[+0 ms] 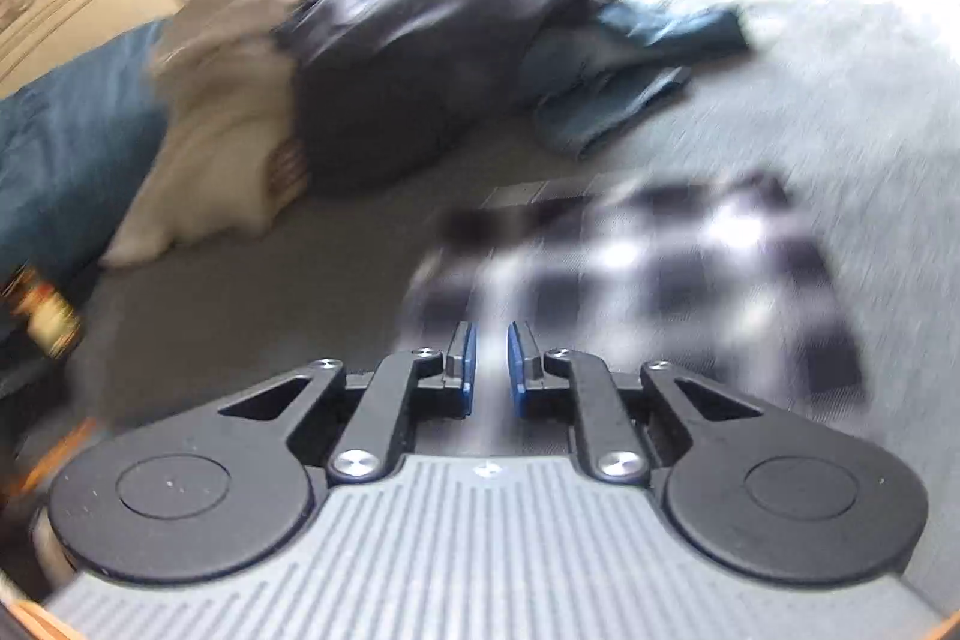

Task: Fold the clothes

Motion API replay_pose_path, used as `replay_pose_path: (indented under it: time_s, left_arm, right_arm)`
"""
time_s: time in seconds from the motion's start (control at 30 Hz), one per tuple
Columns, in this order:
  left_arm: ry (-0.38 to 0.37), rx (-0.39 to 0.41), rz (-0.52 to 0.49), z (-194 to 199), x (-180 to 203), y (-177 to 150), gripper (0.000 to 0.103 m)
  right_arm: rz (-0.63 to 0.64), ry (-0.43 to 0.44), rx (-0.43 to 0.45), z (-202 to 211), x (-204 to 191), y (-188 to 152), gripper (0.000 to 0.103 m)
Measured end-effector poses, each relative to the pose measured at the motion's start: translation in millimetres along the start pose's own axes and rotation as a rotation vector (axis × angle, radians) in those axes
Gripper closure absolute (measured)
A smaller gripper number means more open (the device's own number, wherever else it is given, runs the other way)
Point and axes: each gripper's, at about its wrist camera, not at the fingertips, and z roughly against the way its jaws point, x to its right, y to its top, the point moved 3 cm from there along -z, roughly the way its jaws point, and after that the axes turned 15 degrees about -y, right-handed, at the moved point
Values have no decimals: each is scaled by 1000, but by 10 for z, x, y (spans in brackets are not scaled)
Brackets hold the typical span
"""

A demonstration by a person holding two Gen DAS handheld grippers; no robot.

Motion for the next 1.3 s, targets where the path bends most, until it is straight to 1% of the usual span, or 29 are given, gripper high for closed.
replay_pose_path:
  time_s: [0.1,0.17,0.2,0.27,0.3,0.33,0.4,0.47,0.53,0.57,0.63,0.7,0.77,0.83,0.87,0.93,1.0,1.03,1.1,1.17,1.3]
  left_arm:
    - [69,-61,-30,-157,-16,8,45]
    - [125,-118,-74,-270,-7,-32,46]
    - [137,-125,-97,-285,14,-43,46]
    - [158,-136,-133,-308,49,-61,46]
    - [162,-135,-131,-306,51,-60,46]
    - [166,-133,-129,-303,53,-59,46]
    - [178,-130,-124,-309,51,-50,46]
    - [192,-121,-124,-300,72,-22,46]
    - [202,-102,-147,-258,130,18,46]
    - [202,-89,-171,-226,172,43,45]
    - [190,-63,-213,-197,254,100,45]
    - [166,-44,-247,-199,335,155,44]
    - [120,-54,-263,-276,409,181,44]
    - [75,-86,-284,-385,491,140,44]
    - [53,-113,-299,-450,533,91,44]
    - [31,-180,-340,-623,599,-40,42]
    - [41,-236,-395,-750,662,-191,41]
    - [50,-249,-427,-782,695,-253,39]
    - [50,-258,-467,-796,747,-311,35]
    - [39,-258,-488,-780,789,-332,35]
    - [19,-240,-481,-701,839,-313,34]
  right_arm:
    - [91,-30,-93,-60,-205,-384,92]
    - [170,-120,-176,-229,-299,-672,92]
    - [190,-159,-173,-253,-324,-766,92]
    - [172,-177,-138,-139,-365,-772,92]
    - [156,-180,-124,-57,-376,-752,91]
    - [143,-163,-102,21,-399,-739,91]
    - [145,-109,-103,95,-461,-775,91]
    - [194,-129,-158,12,-522,-920,89]
    - [241,-186,-241,-155,-519,-1114,89]
    - [236,-186,-231,-136,-512,-1130,89]
    - [227,-170,-212,-4,-506,-1033,89]
    - [222,-170,-135,204,-461,-869,89]
    - [201,-218,-56,379,-349,-695,88]
    - [170,-289,-11,461,-150,-567,88]
    - [153,-317,-20,433,-29,-529,88]
    - [99,-354,-76,342,246,-576,87]
    - [69,-373,-191,141,488,-767,87]
    - [53,-401,-237,59,592,-858,87]
    - [0,-401,-284,30,731,-965,87]
    - [-21,-394,-244,176,754,-902,87]
    - [56,-464,-121,552,679,-640,84]
